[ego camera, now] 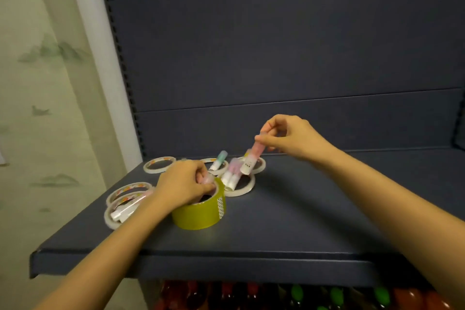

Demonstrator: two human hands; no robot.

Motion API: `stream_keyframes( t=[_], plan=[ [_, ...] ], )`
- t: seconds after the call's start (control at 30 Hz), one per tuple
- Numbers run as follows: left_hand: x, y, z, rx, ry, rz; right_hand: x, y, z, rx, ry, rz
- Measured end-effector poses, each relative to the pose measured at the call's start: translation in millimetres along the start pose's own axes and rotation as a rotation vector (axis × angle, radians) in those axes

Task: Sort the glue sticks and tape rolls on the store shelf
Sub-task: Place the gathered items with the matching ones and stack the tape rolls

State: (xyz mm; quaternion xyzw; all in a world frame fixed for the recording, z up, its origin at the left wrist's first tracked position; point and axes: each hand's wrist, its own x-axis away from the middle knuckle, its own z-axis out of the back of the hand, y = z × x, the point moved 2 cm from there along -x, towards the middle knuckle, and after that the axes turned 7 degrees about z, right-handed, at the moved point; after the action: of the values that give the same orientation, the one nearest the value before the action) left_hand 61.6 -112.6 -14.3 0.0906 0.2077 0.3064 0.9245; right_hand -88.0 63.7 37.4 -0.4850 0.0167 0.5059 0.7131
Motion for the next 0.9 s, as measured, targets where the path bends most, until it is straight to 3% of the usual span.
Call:
stream_keyframes(
  t=[0.13, 0.2, 0.5, 0.67, 0.9],
  plan=[
    [-6.3, 12.7, 19.4, 0.093, 0.257, -0.072, 36.5, 12.1, 26.3, 0.066, 0.144, -0.070],
    [-8.1, 33.4, 29.1, 0.214, 0.301, -0.133, 56.8, 16.1, 45.4, 0.128, 0.205, -0.105],
    [10.0, 182.1, 7.8, 0.574, -0.036, -0.452, 151.5, 22.9, 152.3, 0.255, 0.425, -0.204],
    [34.3, 271.9, -14.9, 0.611, -0.113, -0.583, 208.0, 29.9, 220.5, 0.403, 0.492, -0.238],
    [78.3, 391.9, -49.4, 0.704, -0.176, -0.627, 286.7, 43.4, 318.5, 0.495, 0.542, -0.289]
  ],
)
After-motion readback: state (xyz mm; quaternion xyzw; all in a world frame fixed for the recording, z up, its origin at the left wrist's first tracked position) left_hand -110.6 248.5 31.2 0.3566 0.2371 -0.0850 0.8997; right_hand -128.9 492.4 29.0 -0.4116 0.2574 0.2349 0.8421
